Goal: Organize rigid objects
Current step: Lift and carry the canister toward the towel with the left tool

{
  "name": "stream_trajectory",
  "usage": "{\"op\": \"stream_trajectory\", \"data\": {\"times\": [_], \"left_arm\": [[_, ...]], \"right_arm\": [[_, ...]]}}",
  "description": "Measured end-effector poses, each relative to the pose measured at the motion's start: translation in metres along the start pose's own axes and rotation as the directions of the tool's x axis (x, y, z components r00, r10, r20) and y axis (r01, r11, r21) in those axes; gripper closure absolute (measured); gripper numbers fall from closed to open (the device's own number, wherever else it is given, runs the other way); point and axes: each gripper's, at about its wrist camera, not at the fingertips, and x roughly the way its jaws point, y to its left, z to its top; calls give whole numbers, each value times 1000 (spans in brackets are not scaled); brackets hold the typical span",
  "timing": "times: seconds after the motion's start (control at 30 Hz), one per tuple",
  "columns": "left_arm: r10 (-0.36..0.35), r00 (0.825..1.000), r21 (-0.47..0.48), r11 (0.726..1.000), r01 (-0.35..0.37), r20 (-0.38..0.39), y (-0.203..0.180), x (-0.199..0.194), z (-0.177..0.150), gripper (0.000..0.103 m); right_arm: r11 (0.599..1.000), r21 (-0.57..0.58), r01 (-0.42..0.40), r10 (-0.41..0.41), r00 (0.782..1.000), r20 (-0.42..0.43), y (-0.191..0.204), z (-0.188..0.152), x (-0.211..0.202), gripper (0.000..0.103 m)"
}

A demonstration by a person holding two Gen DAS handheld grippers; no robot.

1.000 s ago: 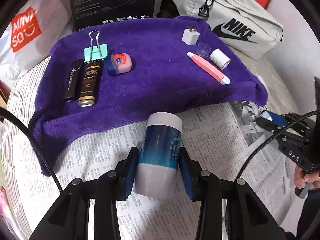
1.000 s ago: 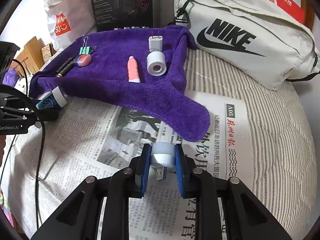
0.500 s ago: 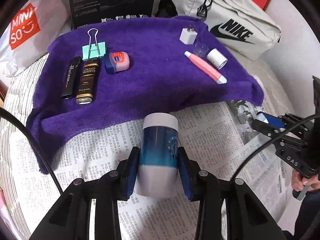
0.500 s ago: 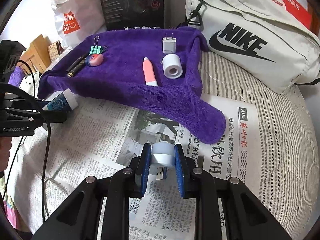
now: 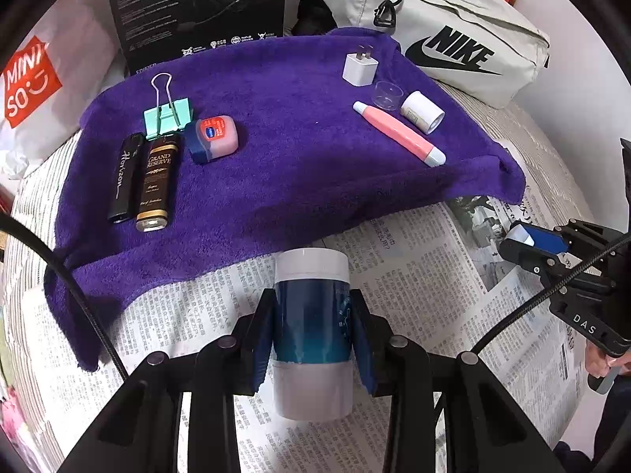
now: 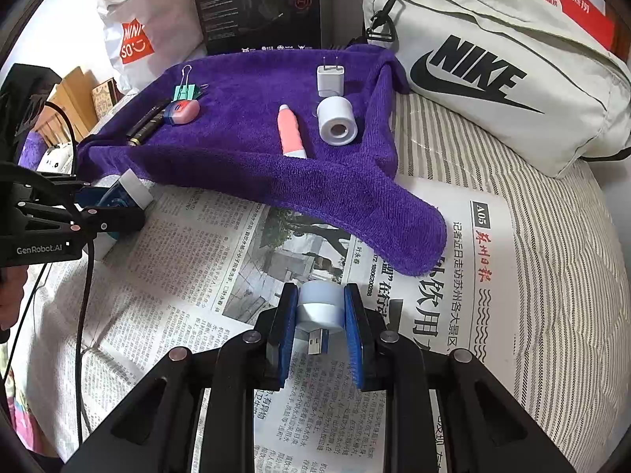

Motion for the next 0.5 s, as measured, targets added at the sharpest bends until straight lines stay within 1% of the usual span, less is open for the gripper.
{"op": "stream_trajectory", "data": {"times": [0.33,0.5], "left_arm": [[-23,999,-16,1000,24,46,6,-25,-5,69],[-17,998,-35,999,19,60,16,-37,-6,69]], "right_arm": [[1000,-11,-15,15,999,32,6,7,-14,79],[1000,-14,-26,27,999,45,9,13,-19,79]]}}
